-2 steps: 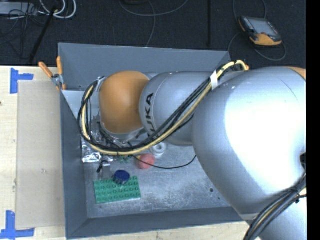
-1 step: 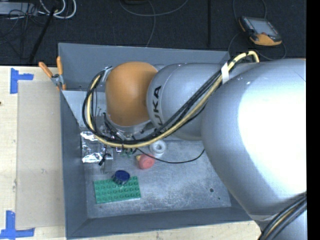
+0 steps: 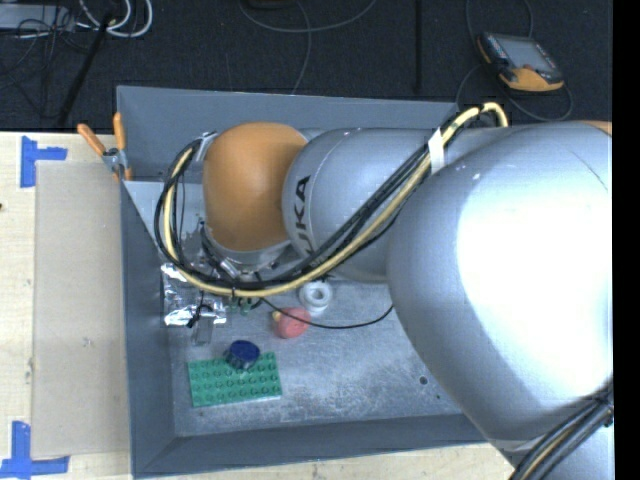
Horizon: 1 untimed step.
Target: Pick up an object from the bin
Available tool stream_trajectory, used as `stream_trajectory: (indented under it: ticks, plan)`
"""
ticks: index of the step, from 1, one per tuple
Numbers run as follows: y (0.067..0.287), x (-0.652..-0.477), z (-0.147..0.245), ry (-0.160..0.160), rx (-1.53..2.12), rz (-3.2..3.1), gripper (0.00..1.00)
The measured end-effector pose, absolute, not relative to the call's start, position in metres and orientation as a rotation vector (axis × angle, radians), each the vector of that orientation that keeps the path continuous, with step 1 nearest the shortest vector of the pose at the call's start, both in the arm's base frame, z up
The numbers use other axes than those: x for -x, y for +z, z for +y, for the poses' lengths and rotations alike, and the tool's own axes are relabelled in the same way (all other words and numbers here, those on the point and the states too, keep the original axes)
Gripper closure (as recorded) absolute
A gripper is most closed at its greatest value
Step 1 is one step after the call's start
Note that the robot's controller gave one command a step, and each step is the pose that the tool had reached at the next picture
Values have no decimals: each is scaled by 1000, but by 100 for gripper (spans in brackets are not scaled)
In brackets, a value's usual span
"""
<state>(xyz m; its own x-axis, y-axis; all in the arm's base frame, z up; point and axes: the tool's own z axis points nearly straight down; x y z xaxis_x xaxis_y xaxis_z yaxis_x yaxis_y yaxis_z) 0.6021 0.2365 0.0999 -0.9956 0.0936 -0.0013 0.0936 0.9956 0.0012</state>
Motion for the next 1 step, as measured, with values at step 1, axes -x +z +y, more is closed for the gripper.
stream_trajectory:
  ticks: [1]
  plan:
    - [68,-606,244,-1,-332,3126,0]
